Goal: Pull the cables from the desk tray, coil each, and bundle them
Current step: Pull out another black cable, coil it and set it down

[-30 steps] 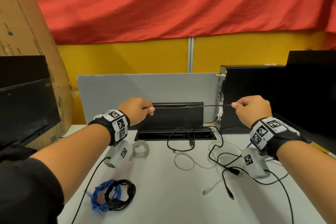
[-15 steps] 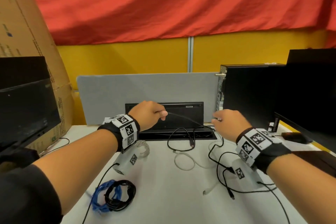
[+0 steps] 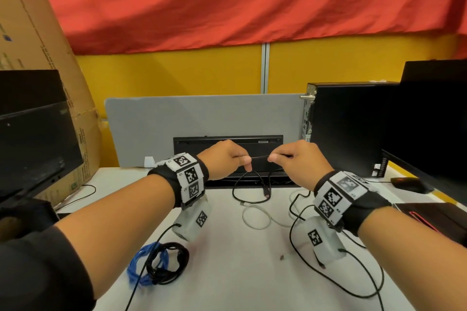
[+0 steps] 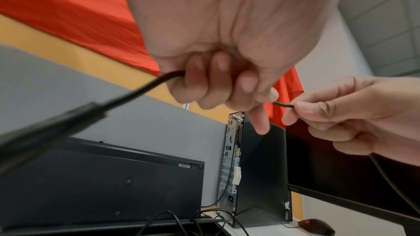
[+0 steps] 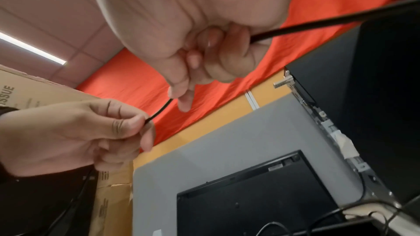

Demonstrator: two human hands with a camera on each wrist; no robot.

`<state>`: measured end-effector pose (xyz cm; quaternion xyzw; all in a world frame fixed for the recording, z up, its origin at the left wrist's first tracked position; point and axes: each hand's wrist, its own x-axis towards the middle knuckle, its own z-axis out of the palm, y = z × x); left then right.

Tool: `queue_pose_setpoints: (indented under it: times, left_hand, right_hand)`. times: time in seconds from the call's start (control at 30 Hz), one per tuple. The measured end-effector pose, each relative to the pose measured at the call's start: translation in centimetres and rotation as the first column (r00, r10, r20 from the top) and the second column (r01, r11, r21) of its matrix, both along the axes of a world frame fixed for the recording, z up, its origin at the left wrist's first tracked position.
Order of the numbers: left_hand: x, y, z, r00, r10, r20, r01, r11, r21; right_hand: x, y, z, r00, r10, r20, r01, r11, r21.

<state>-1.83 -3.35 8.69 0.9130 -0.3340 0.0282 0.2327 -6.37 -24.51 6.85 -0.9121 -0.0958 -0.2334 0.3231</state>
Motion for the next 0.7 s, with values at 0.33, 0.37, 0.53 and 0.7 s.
queue_pose_setpoints:
  times: [0.33,0.37,0.53,0.7]
  left_hand:
    - [-1.1,0.9,-1.6,0.993,0.007,0.121,-0.029,0.983,0.181]
    - [-1.4,0.7,-1.7,0.994,0.011,0.111,-0.030,0.985,0.168]
    - [-2.5,0.0,-2.1,0.999,0.012,0.053,-0.021,0.984,0.174]
    - [-3.3,-0.3,-2.4,0.999,-0.042,-0.015,0.043,0.995,0.088]
  right_hand:
    - [-0.2,-2.6,-0.2,0.996,-0.087,-0.005,0.086,0.995,-0.046]
    - [-0.2,-2.8,-0.2,0.996,-0.094,-0.004,0.093,0.995,-0.041]
    - [0.0,-3.4,-0.6,0.992,-0.123,-0.002,0.123,0.992,-0.025]
    - [0.1,-3.7,-1.0,0.990,-0.139,-0.017,0.139,0.990,-0.012]
